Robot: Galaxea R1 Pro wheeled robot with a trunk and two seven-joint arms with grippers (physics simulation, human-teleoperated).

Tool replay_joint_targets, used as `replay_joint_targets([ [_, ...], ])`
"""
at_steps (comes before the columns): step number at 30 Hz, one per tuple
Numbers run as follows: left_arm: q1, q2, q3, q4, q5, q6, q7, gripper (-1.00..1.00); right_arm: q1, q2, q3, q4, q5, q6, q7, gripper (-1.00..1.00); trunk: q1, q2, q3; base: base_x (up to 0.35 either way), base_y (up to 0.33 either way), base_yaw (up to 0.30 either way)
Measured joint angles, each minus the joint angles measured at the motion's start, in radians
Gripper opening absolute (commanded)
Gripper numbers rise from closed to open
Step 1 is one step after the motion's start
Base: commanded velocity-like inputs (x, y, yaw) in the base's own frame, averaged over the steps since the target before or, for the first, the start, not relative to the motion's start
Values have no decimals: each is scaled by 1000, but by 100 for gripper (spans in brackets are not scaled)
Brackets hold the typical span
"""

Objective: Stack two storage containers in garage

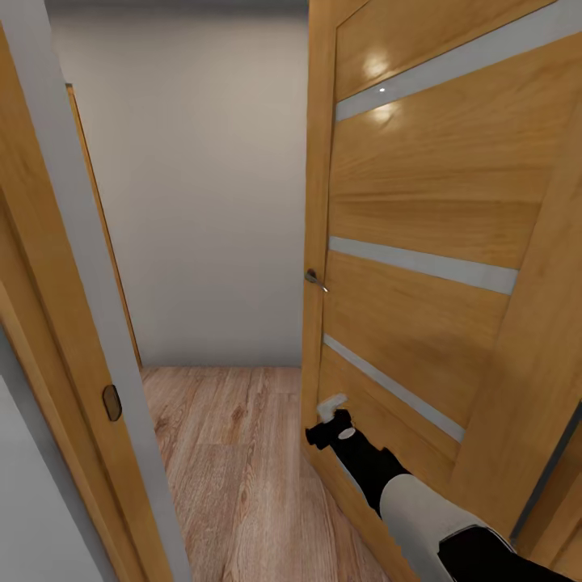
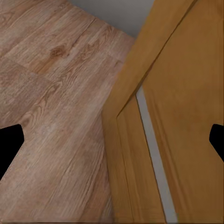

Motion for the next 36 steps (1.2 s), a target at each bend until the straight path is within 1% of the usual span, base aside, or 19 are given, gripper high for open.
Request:
replay_joint_targets([
  [2,0,0,0,0,0,0,0,100,29,0,0,0,0,-17,2,100,0,0,0,0,0,0],
  [6,0,0,0,0,0,0,0,100,66,0,1,1,0,-40,12,100,0,0,0,0,0,0],
  [8,0,0,0,0,0,0,0,100,90,0,3,1,0,-55,27,100,0,0,0,0,0,0],
  [9,0,0,0,0,0,0,0,100,111,0,3,2,-1,-69,45,100,0,0,0,0,0,0],
  [12,0,0,0,0,0,0,0,100,137,0,3,3,0,-83,68,100,0,0,0,0,0,0],
  [19,0,0,0,0,0,0,0,100,151,0,3,4,0,-103,78,100,0,0,0,0,0,0],
  [22,0,0,0,0,0,0,0,100,175,0,6,25,0,-121,94,100,0,0,0,0,0,0],
  [36,0,0,0,-1,0,0,0,100,178,0,5,40,0,-122,118,100,0,0,0,0,0,0],
])
